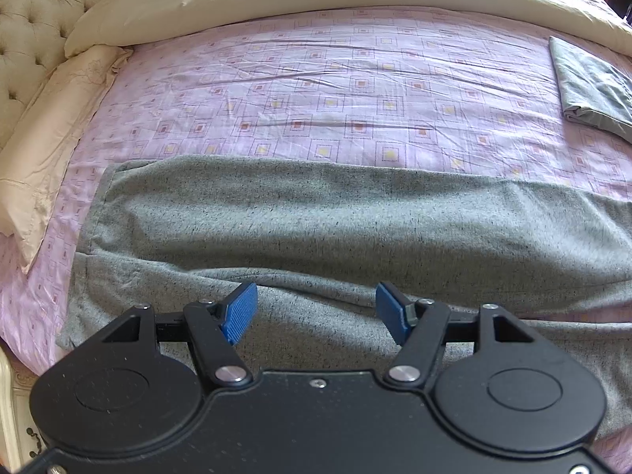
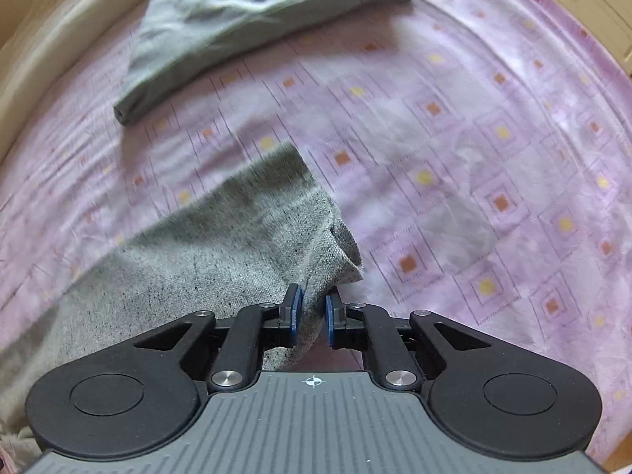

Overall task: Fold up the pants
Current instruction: 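Grasp the hem of one trouser leg with the right gripper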

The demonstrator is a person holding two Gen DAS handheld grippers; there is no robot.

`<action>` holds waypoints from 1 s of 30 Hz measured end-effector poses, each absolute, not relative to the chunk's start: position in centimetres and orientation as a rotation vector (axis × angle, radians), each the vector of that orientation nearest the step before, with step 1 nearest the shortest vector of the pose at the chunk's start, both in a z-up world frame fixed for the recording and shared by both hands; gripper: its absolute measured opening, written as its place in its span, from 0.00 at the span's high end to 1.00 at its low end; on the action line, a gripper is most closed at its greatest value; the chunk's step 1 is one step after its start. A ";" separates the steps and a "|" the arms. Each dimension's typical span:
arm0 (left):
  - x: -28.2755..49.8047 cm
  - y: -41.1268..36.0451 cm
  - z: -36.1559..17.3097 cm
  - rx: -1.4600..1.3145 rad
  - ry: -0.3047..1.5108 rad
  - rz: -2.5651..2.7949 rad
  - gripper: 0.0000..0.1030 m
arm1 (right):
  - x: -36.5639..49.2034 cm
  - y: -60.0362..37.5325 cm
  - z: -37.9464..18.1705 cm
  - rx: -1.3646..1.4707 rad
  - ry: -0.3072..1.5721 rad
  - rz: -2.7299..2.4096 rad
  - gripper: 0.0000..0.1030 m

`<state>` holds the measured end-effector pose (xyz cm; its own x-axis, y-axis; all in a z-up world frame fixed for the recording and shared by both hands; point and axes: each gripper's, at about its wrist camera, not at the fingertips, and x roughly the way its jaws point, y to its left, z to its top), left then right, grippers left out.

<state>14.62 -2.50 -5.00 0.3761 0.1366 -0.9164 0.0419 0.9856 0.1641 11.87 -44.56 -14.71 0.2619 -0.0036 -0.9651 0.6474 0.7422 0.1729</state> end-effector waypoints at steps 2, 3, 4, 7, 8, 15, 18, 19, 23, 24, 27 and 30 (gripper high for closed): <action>14.9 -2.4 -5.0 0.170 1.184 0.069 0.34 | 11.4 -45.5 -14.0 0.675 1.208 -0.510 0.81; 14.9 -2.2 -5.0 0.168 1.183 0.074 0.34 | 11.4 -45.8 -13.2 0.670 1.170 -0.511 0.80; 15.1 -2.1 -5.1 0.167 1.185 0.080 0.34 | 11.5 -45.9 -12.4 0.646 1.123 -0.500 0.78; 15.6 -1.5 -5.5 0.169 1.196 0.098 0.34 | 14.0 -47.3 -11.5 0.609 1.055 -0.404 0.57; 15.8 -1.4 -5.7 0.171 1.197 0.103 0.34 | 15.0 -48.0 -11.7 0.618 1.051 -0.381 0.53; 18.2 -0.4 -6.9 0.197 1.203 0.101 0.34 | 19.7 -50.2 -17.1 0.598 1.190 -0.332 0.53; 19.6 0.2 -7.7 0.218 1.203 0.090 0.34 | 19.4 -49.3 -17.3 0.566 1.176 -0.305 0.52; 20.1 0.5 -8.0 0.222 1.205 0.085 0.34 | 19.2 -48.9 -17.3 0.569 1.169 -0.286 0.52; 22.5 1.3 -9.3 0.268 1.198 0.058 0.34 | 18.9 -47.4 -16.8 0.533 1.169 -0.259 0.86; 23.1 1.5 -9.7 0.285 1.194 0.052 0.34 | 18.9 -47.0 -16.3 0.524 1.158 -0.244 0.88; 24.9 2.4 -10.6 0.309 1.185 0.038 0.34 | 19.7 -46.0 -13.7 0.391 1.097 -0.273 0.93; 26.6 3.3 -11.5 0.324 1.175 0.027 0.34 | 20.7 -47.9 -12.1 0.406 1.044 -0.370 0.99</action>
<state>26.61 3.28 -11.52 0.3905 0.1886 -0.9011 0.1470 0.9535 0.2633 20.69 -47.92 -12.15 0.4546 -0.1011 -0.8849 0.4784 0.8658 0.1469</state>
